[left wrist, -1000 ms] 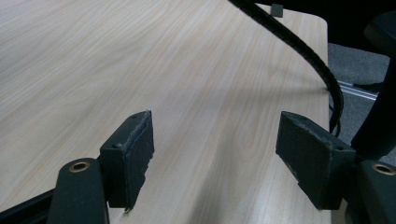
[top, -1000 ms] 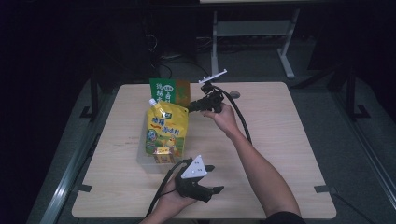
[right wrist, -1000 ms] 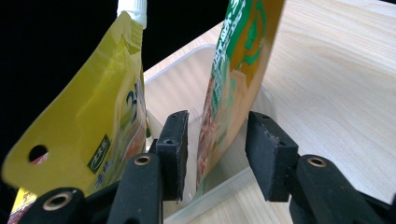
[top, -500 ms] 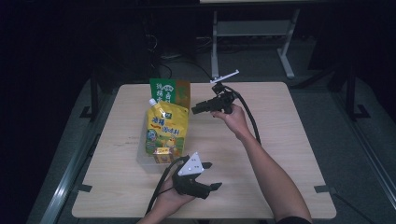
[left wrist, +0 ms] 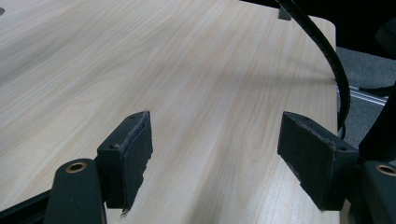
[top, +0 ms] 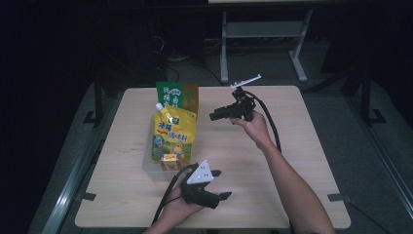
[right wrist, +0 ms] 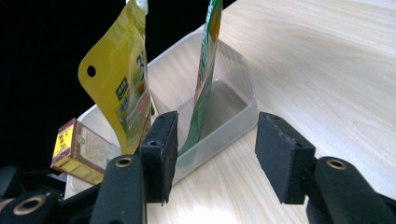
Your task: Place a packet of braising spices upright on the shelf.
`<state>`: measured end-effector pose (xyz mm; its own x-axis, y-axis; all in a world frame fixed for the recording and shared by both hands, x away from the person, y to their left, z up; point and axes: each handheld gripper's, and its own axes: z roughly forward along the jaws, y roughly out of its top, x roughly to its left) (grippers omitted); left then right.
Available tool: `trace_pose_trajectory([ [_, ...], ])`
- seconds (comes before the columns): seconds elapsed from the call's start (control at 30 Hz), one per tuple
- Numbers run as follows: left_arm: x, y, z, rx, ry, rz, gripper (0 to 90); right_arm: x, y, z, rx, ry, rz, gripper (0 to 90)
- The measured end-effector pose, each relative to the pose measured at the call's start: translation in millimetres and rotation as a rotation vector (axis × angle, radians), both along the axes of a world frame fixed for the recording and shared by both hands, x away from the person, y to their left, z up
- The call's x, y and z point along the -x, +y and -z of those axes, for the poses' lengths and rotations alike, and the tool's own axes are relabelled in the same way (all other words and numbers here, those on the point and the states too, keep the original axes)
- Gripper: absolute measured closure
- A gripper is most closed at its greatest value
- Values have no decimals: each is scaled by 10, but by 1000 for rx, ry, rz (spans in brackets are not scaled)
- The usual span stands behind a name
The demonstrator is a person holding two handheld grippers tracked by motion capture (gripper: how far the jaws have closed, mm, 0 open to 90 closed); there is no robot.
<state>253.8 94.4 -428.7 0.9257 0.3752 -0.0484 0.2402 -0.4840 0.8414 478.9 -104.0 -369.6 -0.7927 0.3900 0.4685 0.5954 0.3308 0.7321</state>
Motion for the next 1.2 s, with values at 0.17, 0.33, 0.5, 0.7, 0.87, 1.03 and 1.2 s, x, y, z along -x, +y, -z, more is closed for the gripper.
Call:
trace_pose_trajectory([
  [0.17, 2, -12, 6, 0, 0, 2, 258, 26, -66, -17, -1, 13, 4, 465],
  [0.33, -5, -4, 4, -2, 1, -3, 258, 35, -111, -12, 4, 21, 4, 447],
  [0.5, -4, -2, 4, -2, 3, -8, 258, 64, -157, 2, 10, 24, 8, 450],
  [0.7, -2, -2, -1, -1, 2, -9, 258, 129, -246, 32, 16, 20, 25, 450],
  [0.87, -5, -6, 0, -1, 2, -7, 257, 177, -325, 21, 13, 33, 26, 443],
  [1.03, -11, -15, 13, -7, 1, -10, 258, 238, -395, 76, 16, 41, 28, 437],
  [1.2, -13, -16, 22, -10, 0, -10, 257, 294, -486, 123, 12, 44, 38, 434],
])
